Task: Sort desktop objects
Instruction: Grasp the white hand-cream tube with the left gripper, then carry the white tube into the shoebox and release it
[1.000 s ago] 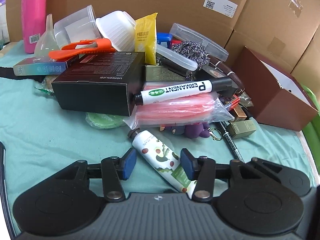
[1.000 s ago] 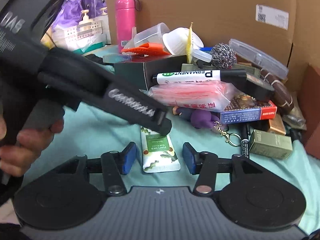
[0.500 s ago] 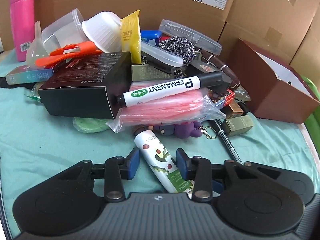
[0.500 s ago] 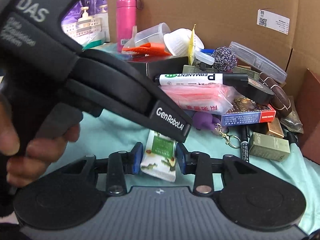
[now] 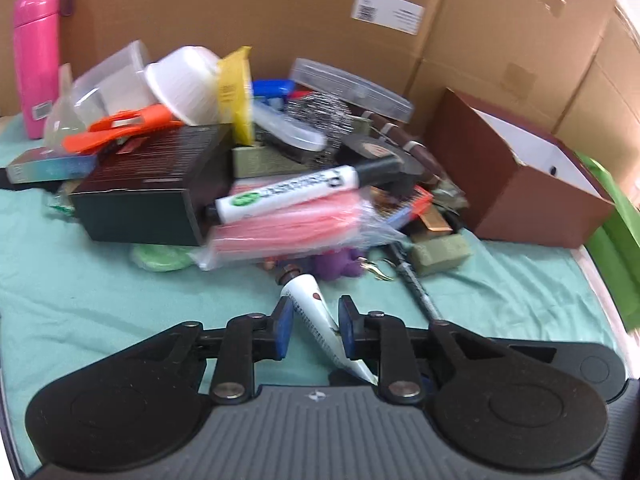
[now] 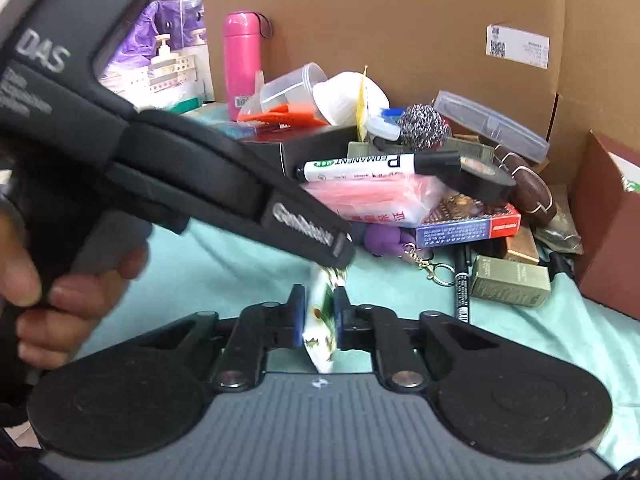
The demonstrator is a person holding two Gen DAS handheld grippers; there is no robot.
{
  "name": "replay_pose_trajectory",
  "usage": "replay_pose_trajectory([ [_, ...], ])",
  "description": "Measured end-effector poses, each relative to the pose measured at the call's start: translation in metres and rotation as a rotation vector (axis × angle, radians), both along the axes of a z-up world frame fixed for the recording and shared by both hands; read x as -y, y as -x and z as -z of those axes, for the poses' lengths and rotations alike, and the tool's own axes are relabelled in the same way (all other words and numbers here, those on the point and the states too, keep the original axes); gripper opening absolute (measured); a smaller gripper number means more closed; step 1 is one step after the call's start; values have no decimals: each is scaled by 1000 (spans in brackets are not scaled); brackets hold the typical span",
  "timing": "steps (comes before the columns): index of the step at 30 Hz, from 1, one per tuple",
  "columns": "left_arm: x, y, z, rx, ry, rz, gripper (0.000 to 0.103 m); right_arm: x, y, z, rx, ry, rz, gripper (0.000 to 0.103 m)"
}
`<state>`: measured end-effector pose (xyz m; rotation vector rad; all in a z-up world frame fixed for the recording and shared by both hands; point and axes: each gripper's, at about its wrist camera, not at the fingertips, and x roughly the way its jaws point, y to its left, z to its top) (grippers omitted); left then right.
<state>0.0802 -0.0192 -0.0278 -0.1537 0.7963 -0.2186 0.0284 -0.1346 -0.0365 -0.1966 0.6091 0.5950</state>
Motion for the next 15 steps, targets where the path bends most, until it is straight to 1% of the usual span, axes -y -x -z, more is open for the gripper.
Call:
replay_pose_trajectory([
  [3,12,1,0,21,-49,18,22,4,-1,3,-5,-6,12,11],
  [5,14,1,0,22,-60,31,23,7,-3,3,-21,-14,33,12],
  [6,13,-2,2,13,-55,29,28,7,-4,5,-35,-1,39,12],
  [7,12,-4,4,0,-55,26,36,6,-5,8,-47,12,42,12],
  [9,10,-7,10,-23,-50,20,39,6,-4,12,-55,10,49,15],
  [12,8,-6,11,-24,-45,15,37,6,-6,15,-58,-12,45,16],
  [15,10,-5,9,-20,-44,18,33,4,-4,14,-39,6,36,15],
])
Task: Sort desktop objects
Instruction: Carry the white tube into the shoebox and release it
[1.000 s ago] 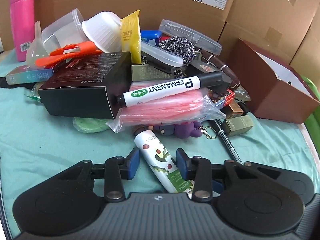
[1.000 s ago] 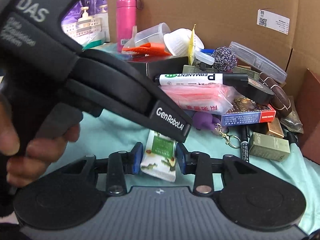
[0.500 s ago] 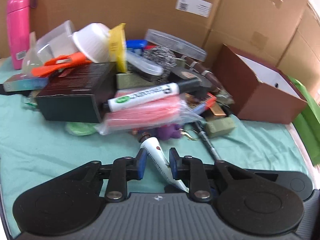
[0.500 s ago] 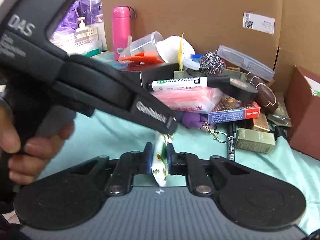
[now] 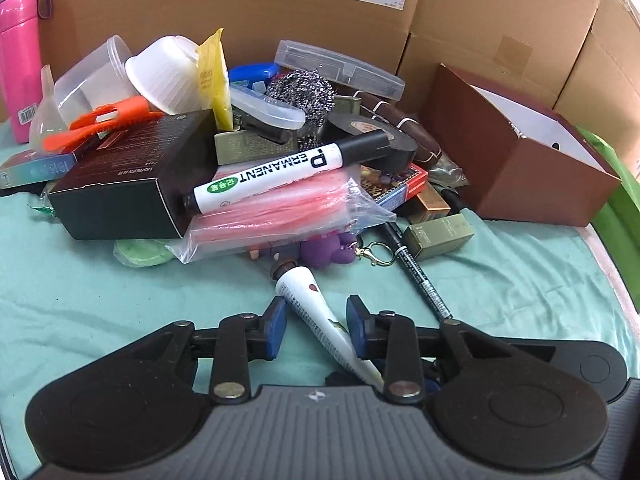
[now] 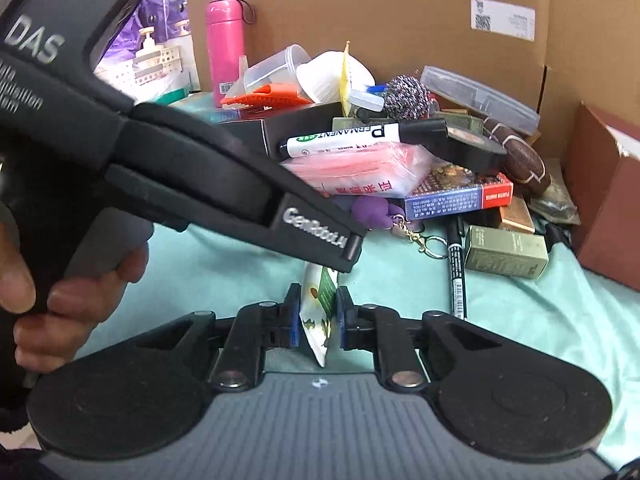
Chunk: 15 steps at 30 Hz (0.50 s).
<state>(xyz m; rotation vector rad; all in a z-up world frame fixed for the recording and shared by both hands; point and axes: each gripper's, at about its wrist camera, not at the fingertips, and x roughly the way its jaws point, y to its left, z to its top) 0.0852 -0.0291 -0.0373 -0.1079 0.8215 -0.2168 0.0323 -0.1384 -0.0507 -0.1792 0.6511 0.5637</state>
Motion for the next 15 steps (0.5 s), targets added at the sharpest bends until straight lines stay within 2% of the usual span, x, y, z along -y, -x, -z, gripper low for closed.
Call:
replay_pose_trajectory([
  [6,17,10,-21,63,-13,47,31,9,16,-16,73,-5,6,14],
  [15,84,-9,-81,245,-6,209,30,67,11,-65,262,-22,180,14],
])
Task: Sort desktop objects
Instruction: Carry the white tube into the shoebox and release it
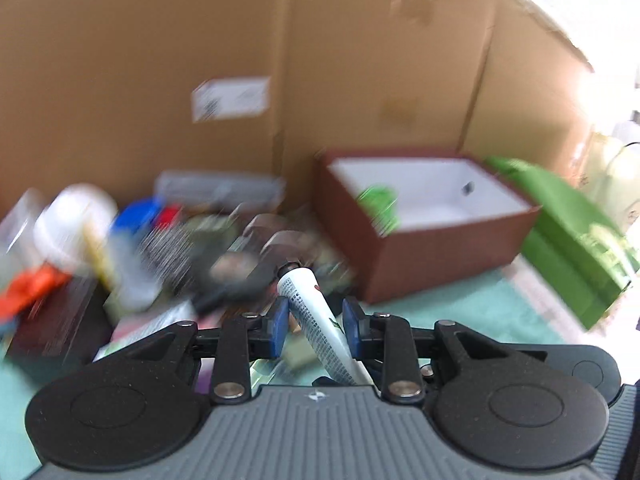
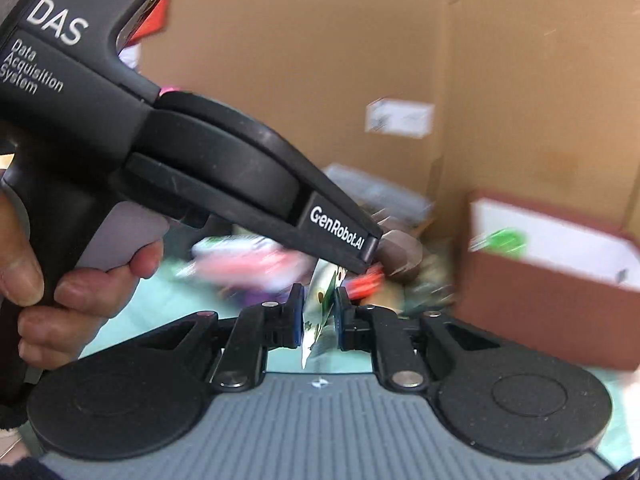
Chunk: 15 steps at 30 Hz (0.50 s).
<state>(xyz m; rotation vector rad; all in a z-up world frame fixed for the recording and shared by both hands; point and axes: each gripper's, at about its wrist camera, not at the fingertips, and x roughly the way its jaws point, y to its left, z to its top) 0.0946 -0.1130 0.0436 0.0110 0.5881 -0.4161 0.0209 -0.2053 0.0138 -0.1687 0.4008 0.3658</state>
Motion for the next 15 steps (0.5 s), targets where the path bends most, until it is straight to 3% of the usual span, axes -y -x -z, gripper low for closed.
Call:
replay_pose_trajectory([
  [7,66,-42,-29,54,49,110,28,59,-31,-26,78,-13,151,13],
  [15,123,-98,-30,17,85,174,26,109,-85,-29,65,-7,250,13],
])
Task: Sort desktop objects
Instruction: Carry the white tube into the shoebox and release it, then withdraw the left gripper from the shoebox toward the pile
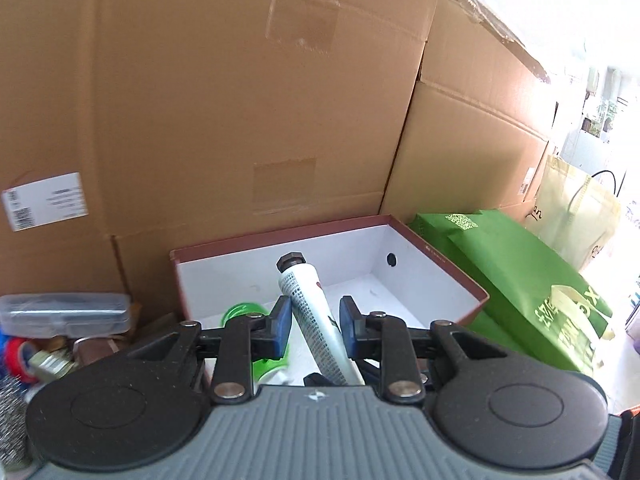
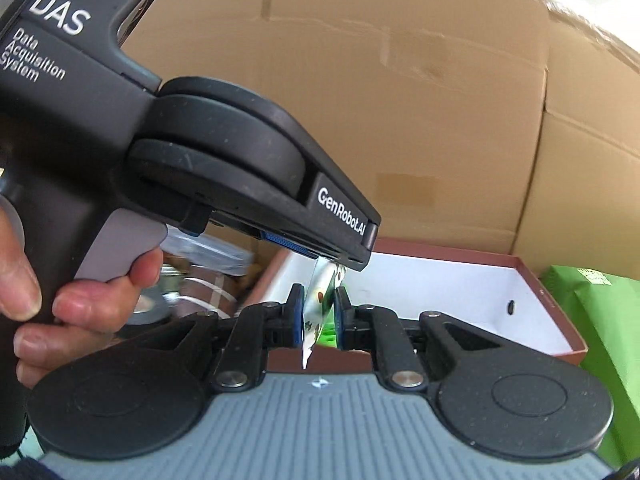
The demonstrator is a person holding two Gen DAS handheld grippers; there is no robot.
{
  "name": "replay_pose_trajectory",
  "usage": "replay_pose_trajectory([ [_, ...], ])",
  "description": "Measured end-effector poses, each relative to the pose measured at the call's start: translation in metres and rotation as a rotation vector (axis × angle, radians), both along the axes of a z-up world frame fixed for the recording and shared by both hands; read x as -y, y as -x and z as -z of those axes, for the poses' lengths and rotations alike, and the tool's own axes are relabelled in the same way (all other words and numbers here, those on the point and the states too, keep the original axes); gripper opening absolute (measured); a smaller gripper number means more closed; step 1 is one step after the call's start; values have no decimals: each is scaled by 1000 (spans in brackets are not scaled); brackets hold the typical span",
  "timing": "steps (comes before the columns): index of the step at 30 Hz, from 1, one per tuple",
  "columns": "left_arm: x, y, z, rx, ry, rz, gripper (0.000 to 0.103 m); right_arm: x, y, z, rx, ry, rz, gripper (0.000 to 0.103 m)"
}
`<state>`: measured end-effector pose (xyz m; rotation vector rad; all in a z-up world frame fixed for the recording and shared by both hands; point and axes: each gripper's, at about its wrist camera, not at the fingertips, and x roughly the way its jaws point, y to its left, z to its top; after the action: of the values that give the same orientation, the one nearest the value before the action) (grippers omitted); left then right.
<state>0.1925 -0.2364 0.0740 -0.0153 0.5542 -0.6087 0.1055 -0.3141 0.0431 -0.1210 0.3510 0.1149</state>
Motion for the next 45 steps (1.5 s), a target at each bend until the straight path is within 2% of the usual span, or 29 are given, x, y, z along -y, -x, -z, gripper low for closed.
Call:
replay_pose_trajectory([
  [7,31,-44,18,-70,0,39,26,27,-46,12,-82,3,49,13],
  [11,43,-65,29,-116,-14,29,26,37,-69,19,-137,3,50,13],
  [21,49,-95,49,-186,-73,24,27,45,-103,38,-238,-33,40,14],
  [23,46,-93,47,-190,-68,51,45,48,-105,38,-258,-53,37,16],
  [24,44,-91,45,-189,-57,64,69,48,-104,37,-258,-53,40,26],
  [25,41,-88,42,-178,-44,73,84,48,-102,37,-250,-49,48,44],
  [29,33,-70,28,-83,-20,104,93,50,-90,33,-204,-22,97,68],
  [31,31,-62,24,-55,-32,98,94,51,-84,31,-191,-35,115,89],
  [33,31,-55,23,-34,-44,90,94,51,-77,28,-165,-33,132,92],
  [42,23,-27,19,6,-58,79,94,31,-63,21,-139,-14,142,93],
  [45,17,-14,16,37,-68,77,94,45,-53,10,-126,-6,137,93],
])
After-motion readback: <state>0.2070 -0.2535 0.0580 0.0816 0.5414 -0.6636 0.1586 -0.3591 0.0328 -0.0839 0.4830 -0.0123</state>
